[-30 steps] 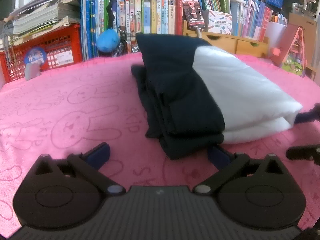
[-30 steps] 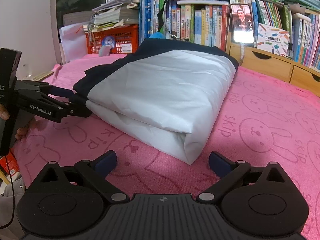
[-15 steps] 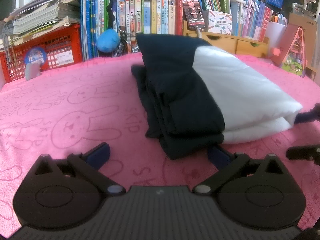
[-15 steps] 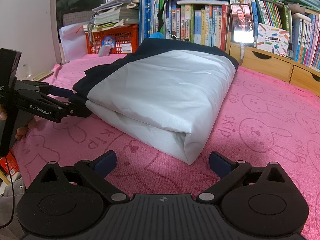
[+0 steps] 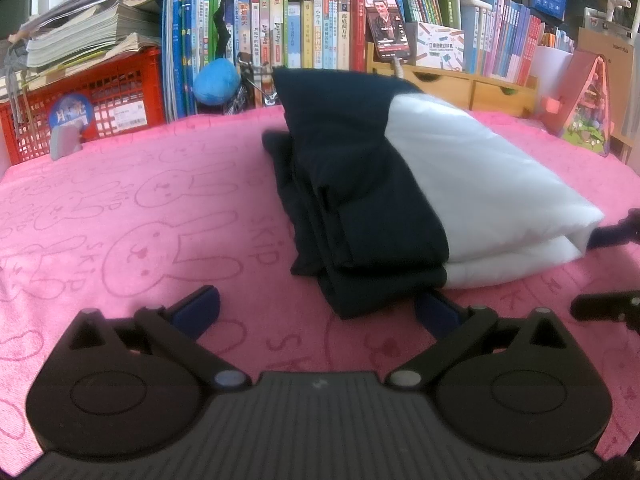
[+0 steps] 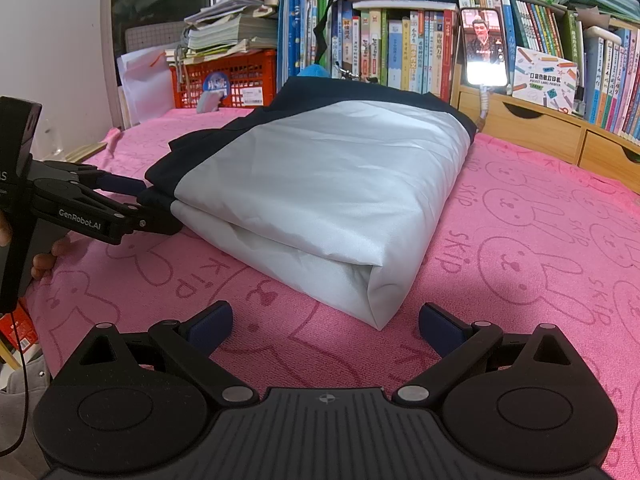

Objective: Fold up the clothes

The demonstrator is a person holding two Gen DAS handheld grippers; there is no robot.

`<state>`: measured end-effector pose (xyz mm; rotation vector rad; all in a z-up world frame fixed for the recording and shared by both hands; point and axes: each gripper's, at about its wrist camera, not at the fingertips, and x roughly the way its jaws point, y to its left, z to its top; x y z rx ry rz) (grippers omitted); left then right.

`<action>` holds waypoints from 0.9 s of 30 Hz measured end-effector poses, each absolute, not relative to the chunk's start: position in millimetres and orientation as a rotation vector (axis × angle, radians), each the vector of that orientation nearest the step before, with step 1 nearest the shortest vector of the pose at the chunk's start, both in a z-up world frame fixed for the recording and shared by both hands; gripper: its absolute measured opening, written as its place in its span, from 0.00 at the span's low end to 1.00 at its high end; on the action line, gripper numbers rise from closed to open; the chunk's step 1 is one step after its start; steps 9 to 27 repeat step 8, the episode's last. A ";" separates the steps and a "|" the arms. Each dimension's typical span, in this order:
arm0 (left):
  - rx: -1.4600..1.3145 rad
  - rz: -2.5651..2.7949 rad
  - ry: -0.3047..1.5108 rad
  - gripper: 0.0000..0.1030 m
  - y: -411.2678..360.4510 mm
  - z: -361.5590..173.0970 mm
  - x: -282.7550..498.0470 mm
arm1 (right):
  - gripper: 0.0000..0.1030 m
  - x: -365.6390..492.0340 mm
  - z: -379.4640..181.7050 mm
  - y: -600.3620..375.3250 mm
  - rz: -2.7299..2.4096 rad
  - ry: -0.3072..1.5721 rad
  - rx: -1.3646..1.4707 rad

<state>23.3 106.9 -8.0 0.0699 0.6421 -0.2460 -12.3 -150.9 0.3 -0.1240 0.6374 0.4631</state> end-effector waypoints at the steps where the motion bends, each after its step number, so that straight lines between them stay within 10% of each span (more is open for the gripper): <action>1: 0.071 -0.246 0.642 1.00 106.9 -7.9 23.4 | 0.98 -12.2 0.3 -151.0 0.463 0.637 -0.124; 27: 0.074 -0.244 0.643 1.00 106.2 -8.0 23.7 | 0.98 -11.8 0.2 -152.2 0.465 0.637 -0.125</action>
